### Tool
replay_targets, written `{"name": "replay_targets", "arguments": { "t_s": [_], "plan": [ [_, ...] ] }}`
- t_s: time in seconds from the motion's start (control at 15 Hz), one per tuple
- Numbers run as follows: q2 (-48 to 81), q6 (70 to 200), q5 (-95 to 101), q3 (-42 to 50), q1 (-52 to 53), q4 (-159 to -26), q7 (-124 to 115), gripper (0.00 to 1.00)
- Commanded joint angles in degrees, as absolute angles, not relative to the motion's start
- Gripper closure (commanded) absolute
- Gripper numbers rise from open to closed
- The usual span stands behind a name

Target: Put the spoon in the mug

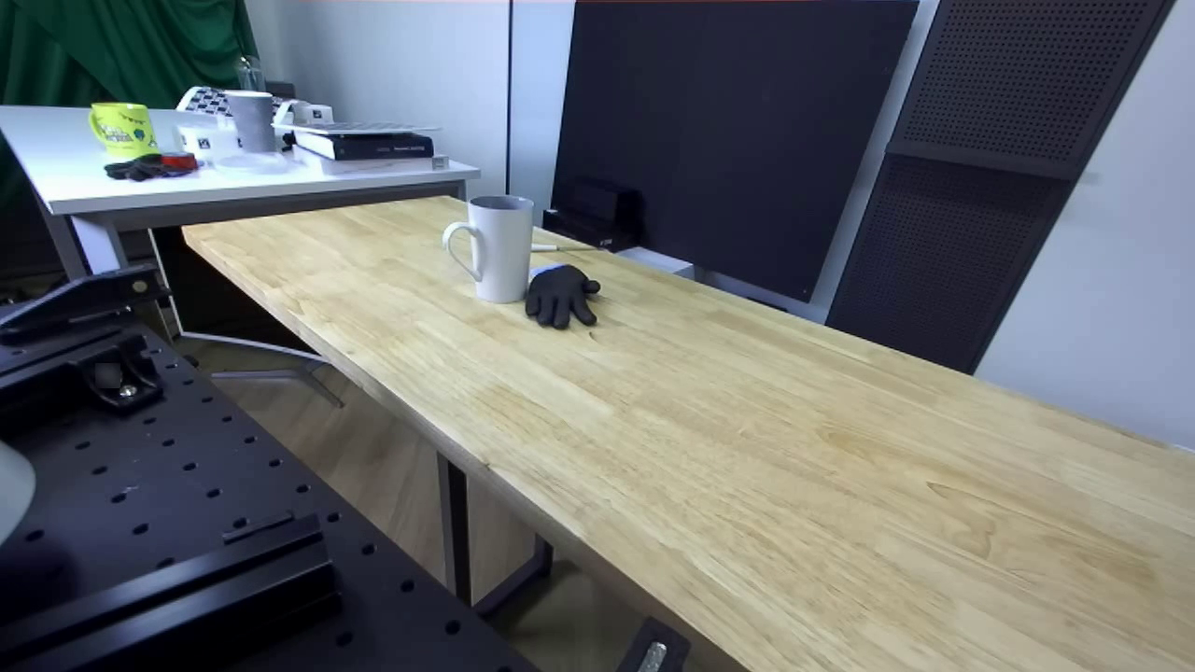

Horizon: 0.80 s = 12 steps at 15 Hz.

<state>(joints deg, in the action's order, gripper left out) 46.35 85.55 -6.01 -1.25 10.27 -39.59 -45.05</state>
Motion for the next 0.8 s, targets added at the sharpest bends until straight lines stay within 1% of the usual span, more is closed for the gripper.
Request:
{"name": "replay_targets", "arguments": {
  "t_s": [0.0,0.4,0.73],
  "plan": [
    [46.3,85.5,-6.0,-1.2,10.2,-39.4,-45.1,0.00],
    [46.4,86.1,-5.7,-1.1,10.4,-39.2,-44.8,0.00],
    [49.7,87.2,-5.1,-1.1,11.2,-40.1,-44.2,0.00]
  ]
}}
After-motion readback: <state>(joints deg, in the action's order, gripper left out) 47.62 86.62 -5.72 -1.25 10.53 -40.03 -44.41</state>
